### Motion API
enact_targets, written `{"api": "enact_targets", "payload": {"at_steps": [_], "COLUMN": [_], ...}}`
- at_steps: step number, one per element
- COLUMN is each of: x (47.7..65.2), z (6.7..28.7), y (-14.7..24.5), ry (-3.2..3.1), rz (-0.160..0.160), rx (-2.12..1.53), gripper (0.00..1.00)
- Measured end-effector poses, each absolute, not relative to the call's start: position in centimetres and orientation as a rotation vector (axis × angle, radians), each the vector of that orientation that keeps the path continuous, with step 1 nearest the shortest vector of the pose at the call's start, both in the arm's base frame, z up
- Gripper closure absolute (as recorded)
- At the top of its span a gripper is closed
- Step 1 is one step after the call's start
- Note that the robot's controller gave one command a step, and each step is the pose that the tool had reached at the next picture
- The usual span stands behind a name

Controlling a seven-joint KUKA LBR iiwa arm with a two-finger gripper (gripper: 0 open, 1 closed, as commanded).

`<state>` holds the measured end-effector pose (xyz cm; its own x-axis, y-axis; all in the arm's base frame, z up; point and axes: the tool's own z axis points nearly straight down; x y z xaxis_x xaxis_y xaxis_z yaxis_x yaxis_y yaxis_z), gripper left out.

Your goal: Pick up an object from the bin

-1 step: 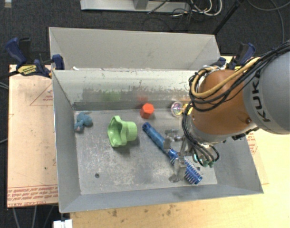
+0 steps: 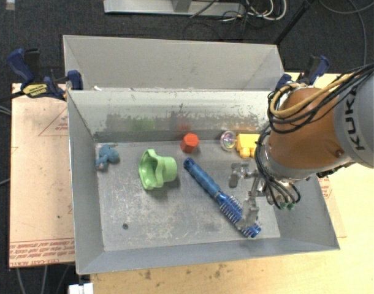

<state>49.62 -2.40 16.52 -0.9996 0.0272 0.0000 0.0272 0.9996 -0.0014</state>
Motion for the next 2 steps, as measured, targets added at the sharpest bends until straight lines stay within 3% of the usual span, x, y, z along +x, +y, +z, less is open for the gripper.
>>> {"api": "enact_targets", "payload": {"at_steps": [1,2], "x": [48.4,50.2], "z": [18.8,6.7], "y": [-3.5,-4.8], "ry": [-3.143,-3.143], "rz": [0.000,-0.001], "rx": [-0.070,-0.028], "gripper": [0.00,0.00]}}
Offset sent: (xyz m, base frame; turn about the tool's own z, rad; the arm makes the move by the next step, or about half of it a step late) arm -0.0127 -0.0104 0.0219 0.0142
